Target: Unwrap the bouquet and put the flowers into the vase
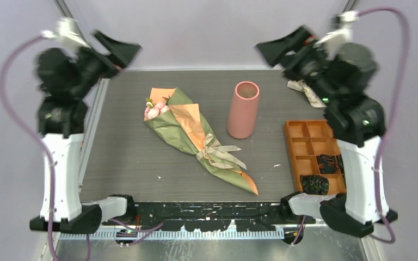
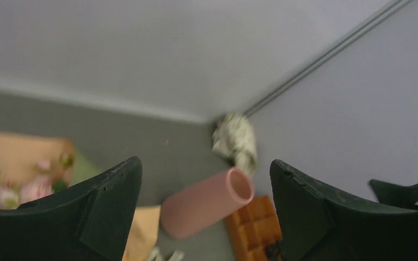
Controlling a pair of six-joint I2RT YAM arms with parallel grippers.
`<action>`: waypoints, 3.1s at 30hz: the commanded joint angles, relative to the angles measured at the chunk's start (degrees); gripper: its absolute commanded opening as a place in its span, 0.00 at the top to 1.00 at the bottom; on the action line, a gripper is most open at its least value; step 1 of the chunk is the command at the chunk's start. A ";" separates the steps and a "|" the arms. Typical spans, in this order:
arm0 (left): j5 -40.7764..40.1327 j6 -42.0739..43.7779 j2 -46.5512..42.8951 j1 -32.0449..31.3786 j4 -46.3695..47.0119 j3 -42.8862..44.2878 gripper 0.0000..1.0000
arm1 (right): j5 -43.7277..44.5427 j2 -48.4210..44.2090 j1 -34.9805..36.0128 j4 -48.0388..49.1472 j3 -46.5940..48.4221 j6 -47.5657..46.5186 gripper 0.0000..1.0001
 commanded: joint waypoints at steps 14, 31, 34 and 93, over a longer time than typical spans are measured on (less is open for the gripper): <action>-26.45 17.86 7.77 -31.20 -3.39 -24.33 0.35 | 33.71 4.93 43.84 -9.58 -33.96 -7.32 0.01; -16.20 8.27 21.94 -33.97 18.50 -47.65 0.58 | 31.22 9.83 39.55 9.08 -53.66 -4.86 0.17; -17.79 7.27 26.54 -34.01 19.06 -48.87 0.61 | 31.38 9.49 38.45 8.93 -53.61 -5.56 0.17; -25.64 15.53 26.77 -26.58 12.85 -60.34 0.70 | 21.93 32.83 34.48 21.38 -47.17 -12.71 0.20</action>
